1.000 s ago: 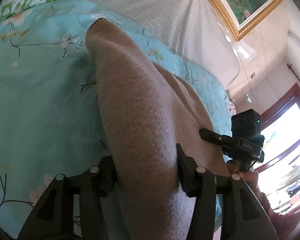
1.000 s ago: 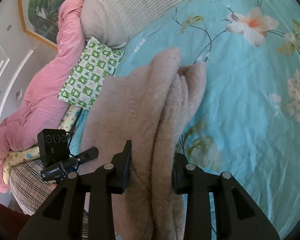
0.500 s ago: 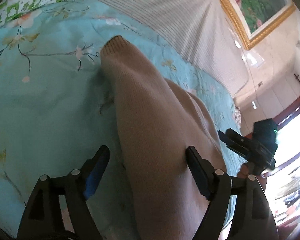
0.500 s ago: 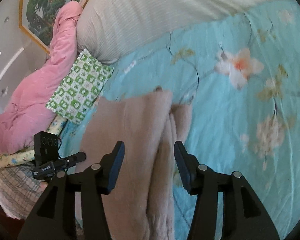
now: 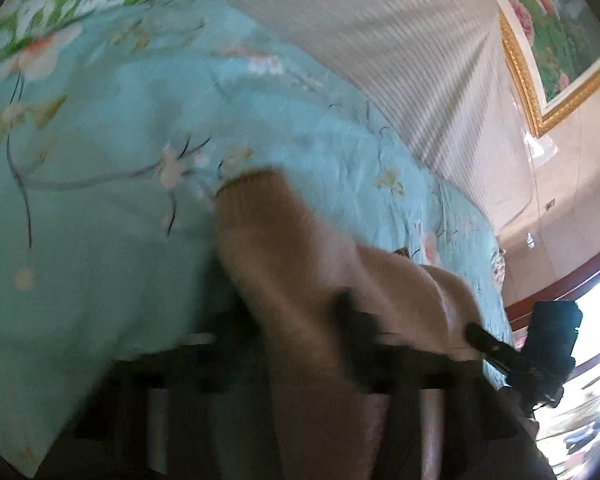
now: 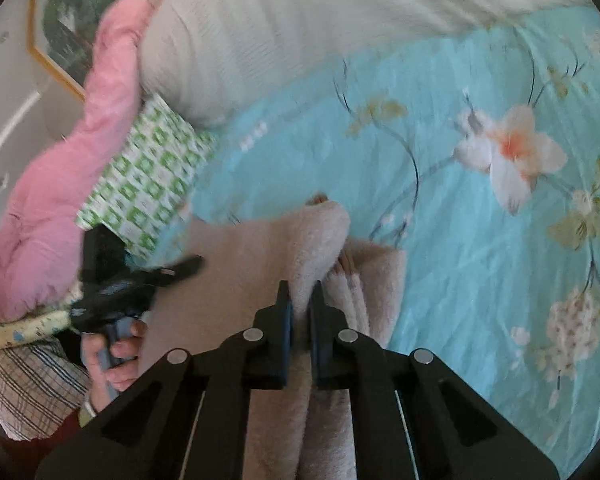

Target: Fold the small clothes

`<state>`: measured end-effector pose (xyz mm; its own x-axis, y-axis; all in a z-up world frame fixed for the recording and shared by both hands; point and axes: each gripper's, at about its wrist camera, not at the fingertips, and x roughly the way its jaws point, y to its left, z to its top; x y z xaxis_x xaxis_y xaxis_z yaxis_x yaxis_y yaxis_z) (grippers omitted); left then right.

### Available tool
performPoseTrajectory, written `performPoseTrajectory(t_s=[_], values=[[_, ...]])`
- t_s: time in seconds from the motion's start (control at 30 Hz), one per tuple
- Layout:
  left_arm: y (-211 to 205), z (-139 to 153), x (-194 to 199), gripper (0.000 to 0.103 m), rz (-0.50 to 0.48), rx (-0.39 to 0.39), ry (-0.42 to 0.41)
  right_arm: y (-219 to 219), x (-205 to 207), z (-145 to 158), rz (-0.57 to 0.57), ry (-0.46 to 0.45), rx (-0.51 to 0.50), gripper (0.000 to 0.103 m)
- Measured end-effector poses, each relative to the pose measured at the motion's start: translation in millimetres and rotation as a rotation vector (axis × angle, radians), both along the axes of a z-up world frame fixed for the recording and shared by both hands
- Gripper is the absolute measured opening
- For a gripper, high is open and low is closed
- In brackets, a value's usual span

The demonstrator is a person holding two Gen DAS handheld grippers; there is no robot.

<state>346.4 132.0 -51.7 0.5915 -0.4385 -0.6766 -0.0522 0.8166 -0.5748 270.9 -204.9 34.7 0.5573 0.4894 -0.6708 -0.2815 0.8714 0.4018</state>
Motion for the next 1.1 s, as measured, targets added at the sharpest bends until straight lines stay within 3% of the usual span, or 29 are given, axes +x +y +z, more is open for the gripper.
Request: performPoseTrajectory(t_s=[0.1, 0.2, 0.3, 0.37, 0.53, 0.6, 0.8, 0.87, 0.9, 1.1], values=[[-10.7, 6.4, 0.6, 0.017, 0.003, 0.088, -0.037, -11.6, -7.8, 1.7, -0.045, -0.03, 0.003, 0.008], [-30.1, 1.1, 4.5, 0.016, 0.004, 0.237, -0.016, -14.8, -1.1, -19.6, -0.08, 0.017, -0.058, 0.008], [-36.0, 0.6, 3.3, 0.02, 0.01, 0.329, 0.008, -13.4, 3.7, -31.9, -0.078, 0.05, -0.053, 0.008], [-33.3, 11.9, -11.9, 0.021, 0.009, 0.327, -0.012, -14.5, 0.2, -24.6, -0.088, 0.049, -0.029, 0.01], [-33.6, 40.5, -74.1, 0.051, 0.009, 0.351, -0.082, -18.6, -32.7, 1.2, -0.096, 0.005, -0.059, 0.011], [-38.3, 49.5, -110.5, 0.057, -0.004, 0.344, -0.111, -20.3, -53.3, 7.2, -0.089, -0.007, -0.044, 0.011], [-60.6, 46.8, -196.6, 0.064, -0.036, 0.386, -0.117, -14.9, -113.6, 0.3, -0.075, 0.007, -0.077, 0.013], [-64.6, 41.9, -220.7, 0.064, -0.038, 0.383, -0.103, -12.9, -129.8, -6.7, -0.079, 0.014, -0.103, 0.026], [-66.1, 40.3, -229.4, 0.065, -0.037, 0.382, -0.1, -12.6, -137.3, -9.4, -0.084, 0.013, -0.11, 0.038], [-85.9, 23.6, -271.0, 0.068, -0.067, 0.394, -0.101, -24.7, -168.7, -17.6, -0.121, -0.006, -0.058, 0.04]])
